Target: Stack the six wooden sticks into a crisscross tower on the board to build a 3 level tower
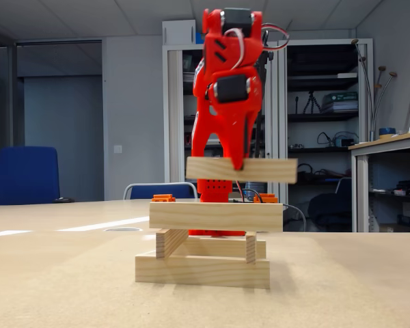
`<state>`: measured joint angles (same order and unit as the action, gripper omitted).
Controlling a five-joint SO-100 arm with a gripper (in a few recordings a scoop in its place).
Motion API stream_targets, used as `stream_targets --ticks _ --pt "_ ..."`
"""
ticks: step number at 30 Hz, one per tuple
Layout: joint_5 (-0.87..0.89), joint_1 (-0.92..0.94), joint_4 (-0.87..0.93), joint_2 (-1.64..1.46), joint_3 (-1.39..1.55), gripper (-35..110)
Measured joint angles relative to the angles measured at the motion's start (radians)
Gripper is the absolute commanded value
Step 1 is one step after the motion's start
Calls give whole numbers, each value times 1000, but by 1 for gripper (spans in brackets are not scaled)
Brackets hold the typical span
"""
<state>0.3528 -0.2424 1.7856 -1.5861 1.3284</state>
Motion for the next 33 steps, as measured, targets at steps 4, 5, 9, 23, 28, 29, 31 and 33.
stream_targets --ticks 4,5,9,23,28,29,31,33 --pt "-40 35 -49 -5 61 0" --pt "-46 41 -60 -8 78 0" --pt "-67 55 -86 -9 118 0" --pt "-101 64 -169 -6 172 0" --pt "-101 69 -207 -6 193 0" --pt "-101 67 -209 -8 204 0" --pt "-101 66 -232 -5 209 0" --pt "-101 67 -236 3 221 0"
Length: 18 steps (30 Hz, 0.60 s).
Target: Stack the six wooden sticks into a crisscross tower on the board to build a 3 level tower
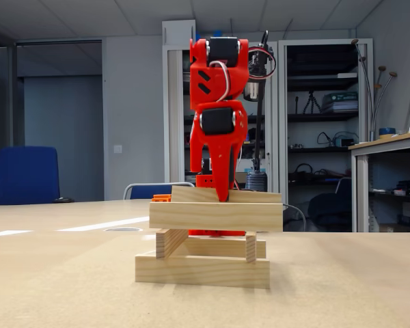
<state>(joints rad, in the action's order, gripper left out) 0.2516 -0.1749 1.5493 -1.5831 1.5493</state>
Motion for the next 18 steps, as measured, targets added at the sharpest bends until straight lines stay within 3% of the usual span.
stream_targets --ticks 18 --pt "6 -23 -51 -11 83 1"
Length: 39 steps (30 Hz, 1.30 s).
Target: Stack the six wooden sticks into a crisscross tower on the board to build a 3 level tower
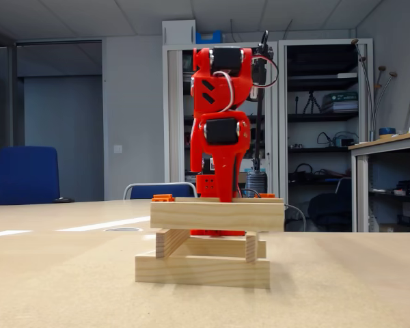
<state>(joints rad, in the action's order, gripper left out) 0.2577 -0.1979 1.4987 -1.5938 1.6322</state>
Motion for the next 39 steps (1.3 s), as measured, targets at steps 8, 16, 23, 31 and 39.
stream_targets --ticks 8,16,23,31,39 --pt "29 -2 -3 -6 6 7" --pt "37 -23 23 -8 11 18" --pt "51 -23 49 -8 12 31" --pt "52 -44 64 -66 8 39" --pt "55 -58 49 -304 2 21"
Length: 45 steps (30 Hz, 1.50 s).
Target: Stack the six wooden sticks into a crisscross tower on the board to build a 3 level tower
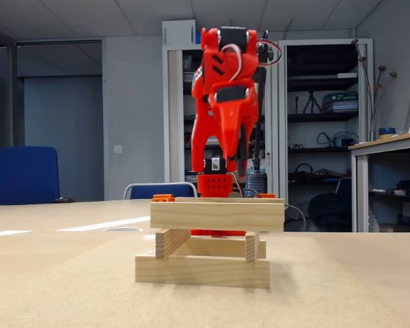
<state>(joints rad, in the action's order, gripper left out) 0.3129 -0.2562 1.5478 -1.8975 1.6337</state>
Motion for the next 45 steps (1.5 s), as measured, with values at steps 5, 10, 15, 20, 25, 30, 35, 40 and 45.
stream_targets --ticks 5,10,15,20,25,30,35,40,45 --pt "69 -51 -127 -235 170 13" --pt "126 -109 -337 -462 446 3" --pt "118 -120 -568 -624 676 0" --pt "6 -67 -802 -738 851 0" --pt "-84 9 -997 -882 1011 0" --pt "-129 72 -1042 -1095 1184 0" --pt "-143 126 -1019 -1308 1307 0" --pt "-164 189 -1012 -1399 1368 0" --pt "-195 204 -1055 -1410 1390 0"
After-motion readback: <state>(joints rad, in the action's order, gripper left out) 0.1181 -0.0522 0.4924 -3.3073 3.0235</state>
